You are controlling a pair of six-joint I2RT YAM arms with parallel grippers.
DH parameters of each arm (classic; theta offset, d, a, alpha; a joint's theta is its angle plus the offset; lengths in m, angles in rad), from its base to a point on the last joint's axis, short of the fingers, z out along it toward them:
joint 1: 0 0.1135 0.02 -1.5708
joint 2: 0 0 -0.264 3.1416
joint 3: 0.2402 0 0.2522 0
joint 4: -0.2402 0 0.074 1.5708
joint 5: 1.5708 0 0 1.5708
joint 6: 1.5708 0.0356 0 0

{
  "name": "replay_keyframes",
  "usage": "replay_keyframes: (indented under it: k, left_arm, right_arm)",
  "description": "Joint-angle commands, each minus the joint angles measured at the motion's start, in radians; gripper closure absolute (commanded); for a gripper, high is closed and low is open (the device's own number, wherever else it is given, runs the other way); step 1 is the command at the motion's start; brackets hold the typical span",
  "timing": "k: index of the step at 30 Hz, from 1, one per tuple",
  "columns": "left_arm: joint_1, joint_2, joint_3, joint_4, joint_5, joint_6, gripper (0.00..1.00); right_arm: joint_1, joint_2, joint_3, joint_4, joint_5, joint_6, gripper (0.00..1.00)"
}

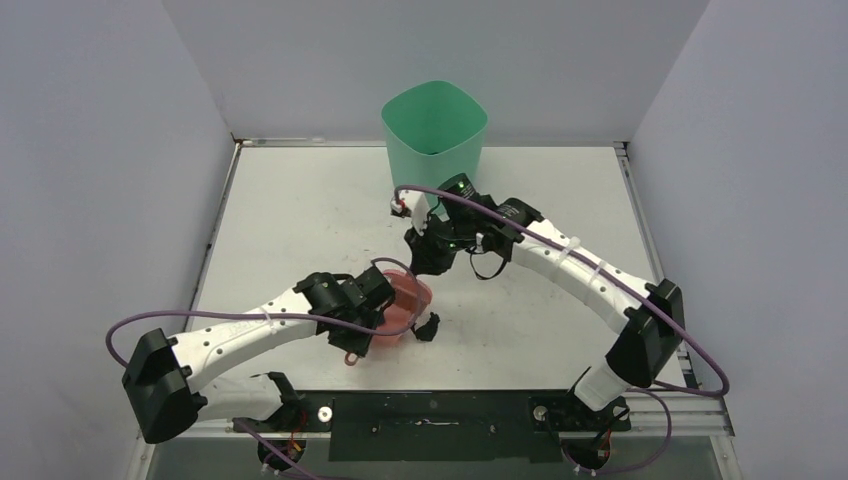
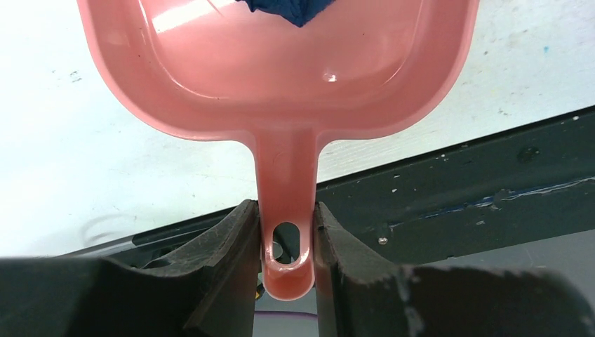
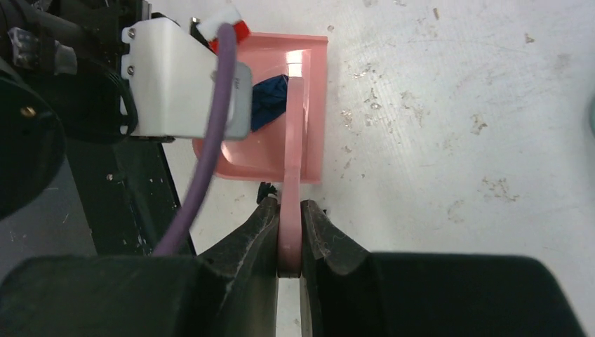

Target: Sweep away the paper scraps from the table

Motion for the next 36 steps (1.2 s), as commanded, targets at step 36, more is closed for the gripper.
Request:
replay_keyframes:
  k: [36]
  left_arm:
    - [-0.465, 0.024, -0.036, -0.03, 0.031, -0.329, 1.0]
  right_arm:
    - [-0.07, -0.127, -0.255, 0.039, 0.029, 0.092, 0.95]
